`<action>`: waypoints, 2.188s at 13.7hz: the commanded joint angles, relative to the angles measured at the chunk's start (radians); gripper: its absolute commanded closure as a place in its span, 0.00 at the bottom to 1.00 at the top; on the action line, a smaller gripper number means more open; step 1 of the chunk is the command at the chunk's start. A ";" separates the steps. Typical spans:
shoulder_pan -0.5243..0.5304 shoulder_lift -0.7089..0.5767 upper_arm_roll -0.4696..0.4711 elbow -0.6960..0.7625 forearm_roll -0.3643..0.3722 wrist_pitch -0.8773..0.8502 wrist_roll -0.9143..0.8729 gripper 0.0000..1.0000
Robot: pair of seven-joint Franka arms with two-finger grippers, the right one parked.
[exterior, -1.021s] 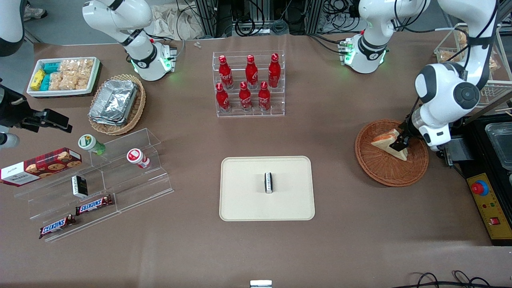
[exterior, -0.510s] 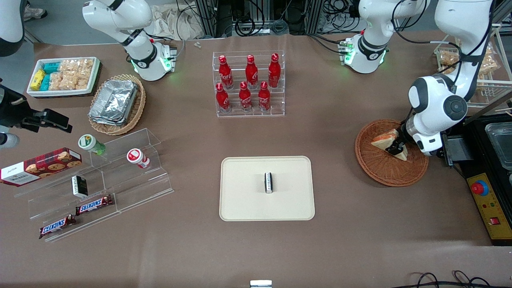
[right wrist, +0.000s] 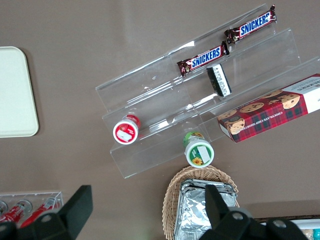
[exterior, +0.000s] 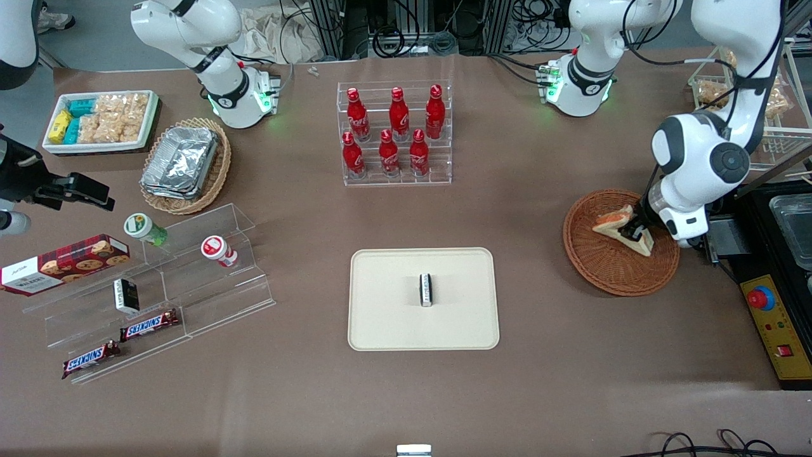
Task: Place sandwich from basket to tray
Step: 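Lift the sandwich out of the basket with the left gripper, then carry the sandwich over the white tray beside the black box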
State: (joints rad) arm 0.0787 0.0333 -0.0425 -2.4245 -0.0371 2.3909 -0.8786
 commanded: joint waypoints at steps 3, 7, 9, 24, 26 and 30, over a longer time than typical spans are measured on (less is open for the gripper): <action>-0.052 -0.225 -0.017 0.042 -0.012 -0.268 0.465 1.00; -0.077 -0.161 -0.216 0.163 -0.010 -0.272 0.612 1.00; -0.076 -0.060 -0.321 0.288 -0.007 -0.280 0.572 1.00; -0.149 0.775 -0.524 0.924 0.370 -0.302 0.231 1.00; -0.155 0.795 -0.524 0.926 0.388 -0.296 0.230 1.00; -0.152 0.812 -0.522 0.924 0.414 -0.269 0.199 0.00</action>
State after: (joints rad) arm -0.0717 0.8217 -0.5572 -1.5317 0.3433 2.1249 -0.6446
